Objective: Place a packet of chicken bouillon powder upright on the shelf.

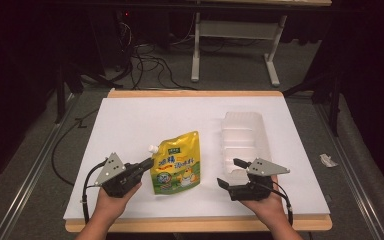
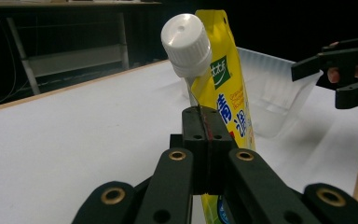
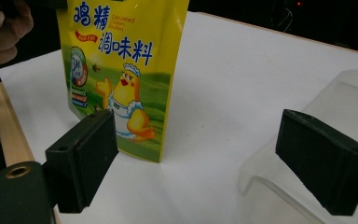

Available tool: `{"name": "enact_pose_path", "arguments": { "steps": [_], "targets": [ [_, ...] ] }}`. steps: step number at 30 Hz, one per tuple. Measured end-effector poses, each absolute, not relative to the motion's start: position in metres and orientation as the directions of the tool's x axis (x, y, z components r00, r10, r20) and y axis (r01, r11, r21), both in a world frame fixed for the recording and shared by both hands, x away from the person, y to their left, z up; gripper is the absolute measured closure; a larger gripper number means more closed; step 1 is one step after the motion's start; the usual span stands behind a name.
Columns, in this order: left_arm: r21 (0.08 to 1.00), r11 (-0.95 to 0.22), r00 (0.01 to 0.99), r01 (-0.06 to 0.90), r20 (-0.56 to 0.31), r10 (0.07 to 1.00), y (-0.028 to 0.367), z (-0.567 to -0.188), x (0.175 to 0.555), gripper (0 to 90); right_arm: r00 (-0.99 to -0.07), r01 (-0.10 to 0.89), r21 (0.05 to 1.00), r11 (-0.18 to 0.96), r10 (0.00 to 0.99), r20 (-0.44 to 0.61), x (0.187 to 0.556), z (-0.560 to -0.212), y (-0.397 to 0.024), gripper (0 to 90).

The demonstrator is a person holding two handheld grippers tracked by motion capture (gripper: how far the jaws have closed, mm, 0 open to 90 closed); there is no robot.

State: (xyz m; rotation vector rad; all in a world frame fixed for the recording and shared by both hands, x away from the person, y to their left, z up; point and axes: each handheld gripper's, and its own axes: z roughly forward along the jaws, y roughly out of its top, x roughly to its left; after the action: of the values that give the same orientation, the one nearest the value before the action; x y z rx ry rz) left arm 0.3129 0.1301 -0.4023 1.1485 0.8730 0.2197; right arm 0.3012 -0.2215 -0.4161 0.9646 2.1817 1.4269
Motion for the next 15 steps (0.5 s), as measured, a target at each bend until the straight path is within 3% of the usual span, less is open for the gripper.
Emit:
{"name": "enact_pose_path", "arguments": {
  "steps": [7,15],
  "targets": [
    [0.864,0.424,0.677,0.27,-0.484,0.555,0.135,-0.406,0.306,90.0,-0.728,0.356,0.902,0.245,0.678,0.103,0.307,-0.411,-0.199,5.6],
    [0.86,0.432,0.7,0.272,-0.485,0.525,0.132,-0.403,0.303,90.0,-0.756,0.36,0.903,0.235,0.641,0.135,0.322,-0.4,-0.172,5.2]
  ]
}}
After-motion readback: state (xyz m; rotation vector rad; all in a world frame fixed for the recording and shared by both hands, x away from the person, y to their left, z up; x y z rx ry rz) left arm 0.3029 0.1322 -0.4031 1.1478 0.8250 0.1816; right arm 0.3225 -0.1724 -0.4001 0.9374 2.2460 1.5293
